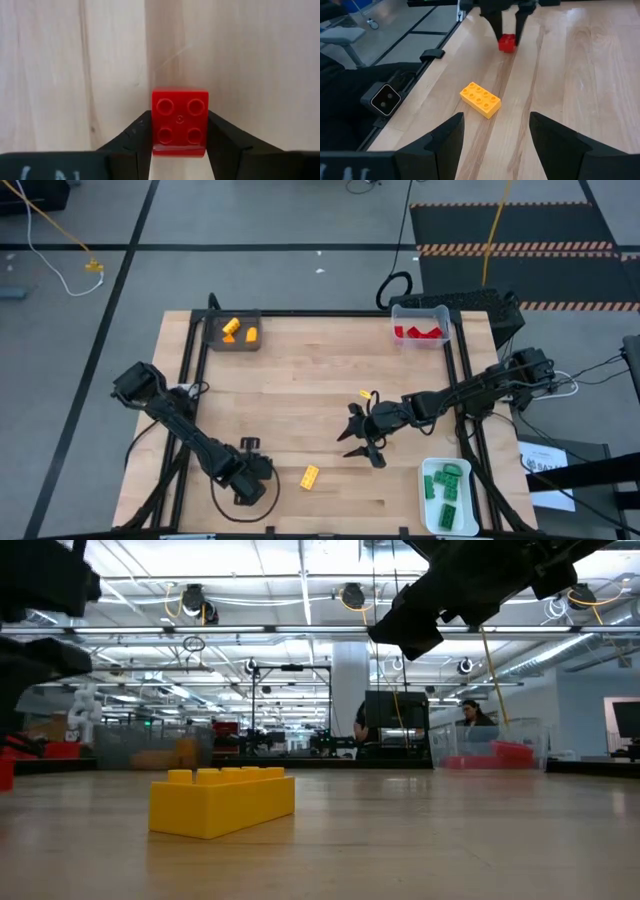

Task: Sort & place blocks by color
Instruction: Put the red gamepiece into the transparent bin

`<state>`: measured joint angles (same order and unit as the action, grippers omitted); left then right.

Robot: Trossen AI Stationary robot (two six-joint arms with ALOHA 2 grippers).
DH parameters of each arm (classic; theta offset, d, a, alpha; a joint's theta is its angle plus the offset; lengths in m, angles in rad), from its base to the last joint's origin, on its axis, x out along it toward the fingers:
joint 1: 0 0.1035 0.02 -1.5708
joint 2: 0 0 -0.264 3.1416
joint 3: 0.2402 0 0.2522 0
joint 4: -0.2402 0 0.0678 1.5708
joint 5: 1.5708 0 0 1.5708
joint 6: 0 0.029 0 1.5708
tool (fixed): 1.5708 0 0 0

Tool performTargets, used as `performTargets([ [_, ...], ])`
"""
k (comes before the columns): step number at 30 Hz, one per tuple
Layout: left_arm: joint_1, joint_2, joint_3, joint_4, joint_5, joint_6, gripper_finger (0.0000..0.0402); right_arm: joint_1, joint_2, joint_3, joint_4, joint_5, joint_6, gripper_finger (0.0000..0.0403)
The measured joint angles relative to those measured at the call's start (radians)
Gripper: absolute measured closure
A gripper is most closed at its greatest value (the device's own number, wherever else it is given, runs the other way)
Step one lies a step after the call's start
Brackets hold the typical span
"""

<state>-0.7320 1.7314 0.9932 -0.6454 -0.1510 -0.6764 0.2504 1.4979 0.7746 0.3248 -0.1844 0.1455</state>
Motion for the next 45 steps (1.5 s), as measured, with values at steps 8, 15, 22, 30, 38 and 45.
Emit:
performTargets([
  [8, 0.088, -0.11, 0.002, 0.033, -0.093, 0.057, 0.0261, 0.0, 0.0, 0.0, 0.079, 0.002, -0.087, 0.0188],
  [15, 0.219, -0.232, 0.004, 0.192, -0.355, 0.257, 0.0261, 0.006, 0.0, 0.0, 0.215, 0.214, -0.122, 0.0188],
  [22, 0.319, -0.23, 0.005, 0.365, -0.552, 0.555, 0.0235, -0.012, 0.004, -0.001, 0.193, 0.509, 0.167, 0.0188],
  [30, 0.361, -0.172, 0.005, 0.426, -0.553, 0.661, 0.0256, -0.027, 0.008, -0.001, 0.269, 0.539, 0.291, 0.0188],
  [38, 0.363, -0.147, 0.004, 0.484, -0.555, 0.722, 0.0213, -0.027, 0.08, 0.0, 0.367, 0.519, 0.373, 0.0188],
  [45, 0.365, -0.147, 0.004, 0.521, -0.54, 0.775, 0.0249, -0.035, 0.166, 0.0, 0.431, 0.468, 0.373, 0.0188],
])
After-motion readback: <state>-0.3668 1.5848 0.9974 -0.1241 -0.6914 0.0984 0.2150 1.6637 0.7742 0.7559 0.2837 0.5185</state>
